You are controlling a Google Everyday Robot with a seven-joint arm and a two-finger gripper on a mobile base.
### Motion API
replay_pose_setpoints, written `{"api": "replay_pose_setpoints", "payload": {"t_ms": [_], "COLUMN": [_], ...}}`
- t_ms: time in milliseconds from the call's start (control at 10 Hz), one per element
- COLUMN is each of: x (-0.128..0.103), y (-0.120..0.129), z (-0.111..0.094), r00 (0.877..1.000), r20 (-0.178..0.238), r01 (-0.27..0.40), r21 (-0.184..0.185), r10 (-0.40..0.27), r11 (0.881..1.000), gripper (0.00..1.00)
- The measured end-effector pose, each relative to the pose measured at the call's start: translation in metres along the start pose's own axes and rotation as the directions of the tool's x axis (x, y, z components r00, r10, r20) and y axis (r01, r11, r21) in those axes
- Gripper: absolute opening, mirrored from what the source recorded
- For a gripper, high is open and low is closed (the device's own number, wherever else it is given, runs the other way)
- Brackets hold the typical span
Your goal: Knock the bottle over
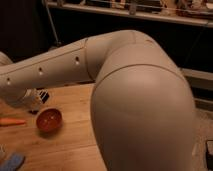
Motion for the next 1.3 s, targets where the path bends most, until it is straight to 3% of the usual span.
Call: {"api": "replay_pose_setpoints", "payload": {"t_ms": [400,700,900,1300], "x": [-0.019,-0.031,-0.036,-0.043], "y": [0.033,0.054,0.067,0.089], "z": [0.0,0.013,0.023,0.043], "r00": [0.998,0.995,0.993,0.99], "r20": [-0.005,-0.026,-0.035,-0.047], "r01": [0.065,0.101,0.119,0.138], "r21": [0.088,0.158,0.179,0.185], "r10": [-0.064,-0.098,-0.114,-0.132], "r11": [0.994,0.982,0.977,0.973], "gripper": [0.0,0.0,0.0,0.0]}}
